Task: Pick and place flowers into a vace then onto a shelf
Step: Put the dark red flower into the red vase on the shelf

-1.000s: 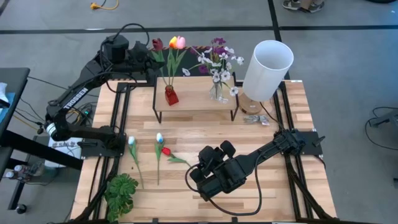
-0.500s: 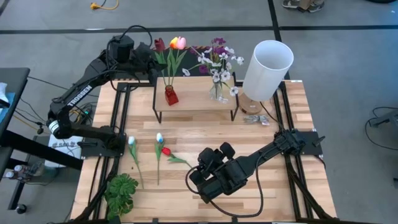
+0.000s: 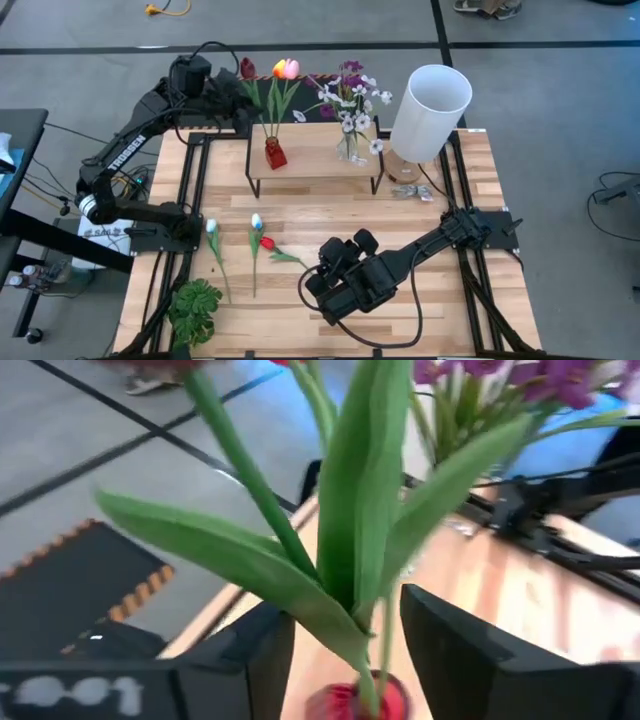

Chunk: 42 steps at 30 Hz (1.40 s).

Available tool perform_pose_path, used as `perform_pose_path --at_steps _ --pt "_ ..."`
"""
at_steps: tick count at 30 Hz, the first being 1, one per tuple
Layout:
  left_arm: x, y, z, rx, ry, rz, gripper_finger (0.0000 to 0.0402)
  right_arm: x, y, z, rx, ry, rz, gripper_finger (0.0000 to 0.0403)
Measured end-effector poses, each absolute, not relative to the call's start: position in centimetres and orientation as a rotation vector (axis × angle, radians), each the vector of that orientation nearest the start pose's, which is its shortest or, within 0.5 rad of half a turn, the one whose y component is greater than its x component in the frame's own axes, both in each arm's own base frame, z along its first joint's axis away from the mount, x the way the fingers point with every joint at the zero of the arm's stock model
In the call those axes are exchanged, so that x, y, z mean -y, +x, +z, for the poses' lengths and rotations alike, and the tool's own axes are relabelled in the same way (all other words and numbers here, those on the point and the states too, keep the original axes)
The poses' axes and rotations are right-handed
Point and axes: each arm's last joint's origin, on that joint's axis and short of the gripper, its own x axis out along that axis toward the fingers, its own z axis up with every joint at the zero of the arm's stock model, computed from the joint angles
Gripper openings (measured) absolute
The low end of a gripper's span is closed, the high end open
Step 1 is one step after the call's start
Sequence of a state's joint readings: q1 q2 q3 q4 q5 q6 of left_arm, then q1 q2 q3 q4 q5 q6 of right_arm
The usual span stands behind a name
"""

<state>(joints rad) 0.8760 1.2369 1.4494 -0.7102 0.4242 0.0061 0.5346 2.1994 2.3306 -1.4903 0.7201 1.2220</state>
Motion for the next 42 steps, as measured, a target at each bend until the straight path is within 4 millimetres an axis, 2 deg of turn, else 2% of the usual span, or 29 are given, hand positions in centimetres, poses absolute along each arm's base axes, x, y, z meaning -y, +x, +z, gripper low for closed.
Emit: perform_pose_path --at_steps 4,11,26,42 --pt "-17.7 16.4 41.8 -0.394 -0.331 0.36 0.0186 -20.2 37.9 32.1 -0.799 0.304 -0.737 0.0173" --pt "-17.6 16.3 41.5 -0.422 -0.341 0.356 0.0204 -20.2 37.9 32.1 -0.802 0.306 -0.735 0.0173" --pt "-17.3 16.1 41.1 -0.479 -0.329 0.373 0.0206 -20.3 37.9 32.1 -0.804 0.316 -0.734 0.0173" --pt "-15.6 13.4 42.3 -0.523 -0.225 0.61 0.0206 -20.0 38.0 32.0 -0.845 0.345 -0.724 0.0173"
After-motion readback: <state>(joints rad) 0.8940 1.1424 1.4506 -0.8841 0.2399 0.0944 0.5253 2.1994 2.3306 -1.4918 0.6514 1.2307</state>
